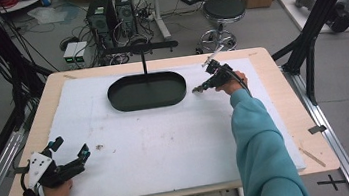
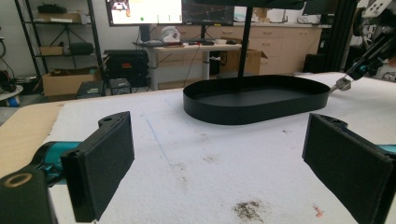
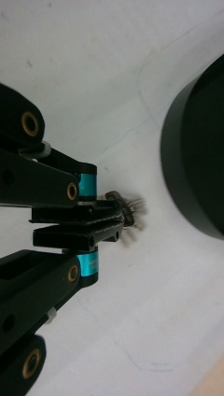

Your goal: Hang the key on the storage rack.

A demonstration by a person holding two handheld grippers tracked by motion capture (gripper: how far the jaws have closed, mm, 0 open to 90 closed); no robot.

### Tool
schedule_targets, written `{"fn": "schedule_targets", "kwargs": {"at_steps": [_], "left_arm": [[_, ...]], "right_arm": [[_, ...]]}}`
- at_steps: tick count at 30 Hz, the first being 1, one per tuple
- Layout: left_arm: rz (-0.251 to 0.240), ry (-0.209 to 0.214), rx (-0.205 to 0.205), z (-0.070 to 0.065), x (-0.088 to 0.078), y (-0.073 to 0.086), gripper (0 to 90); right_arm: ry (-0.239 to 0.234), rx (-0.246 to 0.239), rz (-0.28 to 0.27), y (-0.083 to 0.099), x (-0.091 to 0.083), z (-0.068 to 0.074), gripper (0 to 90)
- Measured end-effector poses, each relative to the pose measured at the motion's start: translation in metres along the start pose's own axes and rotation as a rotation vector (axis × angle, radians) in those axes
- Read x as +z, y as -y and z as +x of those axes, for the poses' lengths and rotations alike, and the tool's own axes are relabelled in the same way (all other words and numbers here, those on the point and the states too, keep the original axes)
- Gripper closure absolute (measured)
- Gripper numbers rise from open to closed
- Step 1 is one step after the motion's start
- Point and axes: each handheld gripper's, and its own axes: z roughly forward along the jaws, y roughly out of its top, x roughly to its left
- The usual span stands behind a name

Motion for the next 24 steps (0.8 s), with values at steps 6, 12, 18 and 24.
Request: {"fn": "schedule_targets", "kwargs": {"at_steps": [6,12,18,24], "left_arm": [[-0.002,-0.001,0.001,0.0,0.0,0.0,9.4],[-0.002,-0.002,0.004,0.0,0.0,0.0,9.4],[-0.003,-0.002,0.002,0.0,0.0,0.0,9.4],[-0.002,-0.001,0.002,0.0,0.0,0.0,9.4]], "right_arm": [[-0.032,-0.003,-0.097,-0.004,-0.016,0.004,88.7],[-0.058,0.031,-0.197,-0.006,-0.03,0.006,88.7],[-0.092,0.048,-0.324,-0.008,-0.042,0.007,88.7],[-0.115,0.056,-0.369,-0.02,-0.052,0.009,88.6]]}}
